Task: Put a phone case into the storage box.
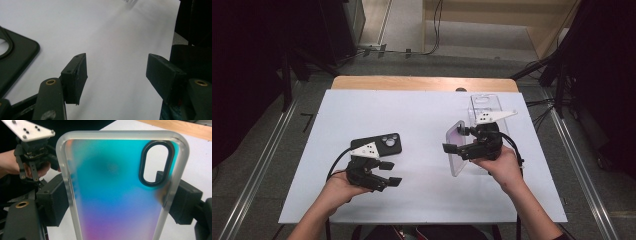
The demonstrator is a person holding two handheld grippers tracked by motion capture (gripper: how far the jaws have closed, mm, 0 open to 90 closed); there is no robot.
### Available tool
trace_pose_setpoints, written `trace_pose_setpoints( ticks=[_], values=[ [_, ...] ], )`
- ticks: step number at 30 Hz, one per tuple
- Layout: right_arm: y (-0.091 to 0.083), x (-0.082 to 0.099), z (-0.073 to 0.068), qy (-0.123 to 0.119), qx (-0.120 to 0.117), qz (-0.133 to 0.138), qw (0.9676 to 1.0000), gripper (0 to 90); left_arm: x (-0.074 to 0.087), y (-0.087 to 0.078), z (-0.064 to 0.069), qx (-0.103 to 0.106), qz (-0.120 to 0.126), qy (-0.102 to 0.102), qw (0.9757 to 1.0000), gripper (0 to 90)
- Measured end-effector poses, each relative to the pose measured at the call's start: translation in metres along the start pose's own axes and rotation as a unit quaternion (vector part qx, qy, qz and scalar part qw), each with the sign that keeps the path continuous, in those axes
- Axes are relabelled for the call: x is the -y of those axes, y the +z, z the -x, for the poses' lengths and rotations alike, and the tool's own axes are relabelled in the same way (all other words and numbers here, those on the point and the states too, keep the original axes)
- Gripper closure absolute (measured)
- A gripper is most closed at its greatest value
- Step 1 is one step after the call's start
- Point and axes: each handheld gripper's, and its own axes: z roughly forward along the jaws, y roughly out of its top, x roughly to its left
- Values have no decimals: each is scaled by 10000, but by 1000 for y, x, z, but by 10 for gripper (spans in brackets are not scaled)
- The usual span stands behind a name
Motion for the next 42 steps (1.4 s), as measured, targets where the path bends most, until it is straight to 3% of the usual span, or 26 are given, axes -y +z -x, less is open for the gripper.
trace_pose_setpoints(
  ticks=[14, 21, 25, 26, 28, 32, 36, 42],
  values=[
    [-18, -13, 15, 196, 386, 174, 9989, 153, 17, -16, -4, -288, 16, -298, 9991, 337],
    [-31, -20, 26, 354, 752, 298, 9961, 153, 23, -21, -5, -368, 53, -407, 9985, 337],
    [-37, -22, 33, 487, 1080, 398, 9922, 153, 24, -22, -6, -392, 73, -446, 9982, 338],
    [-40, -22, 37, 581, 1222, 483, 9896, 153, 25, -22, -6, -399, 76, -460, 9981, 337],
    [-41, -22, 38, 622, 1267, 503, 9887, 153, 25, -23, -7, -409, 67, -469, 9980, 337],
    [-42, -23, 45, 752, 1566, 570, 9832, 153, 25, -23, -7, -427, 63, -469, 9980, 337],
    [-44, -24, 52, 692, 1669, 680, 9812, 154, 25, -22, -7, -412, 85, -468, 9980, 337],
    [-47, -30, 67, 848, 2010, 759, 9730, 154, 25, -21, -9, -383, 107, -505, 9979, 337]
  ],
)
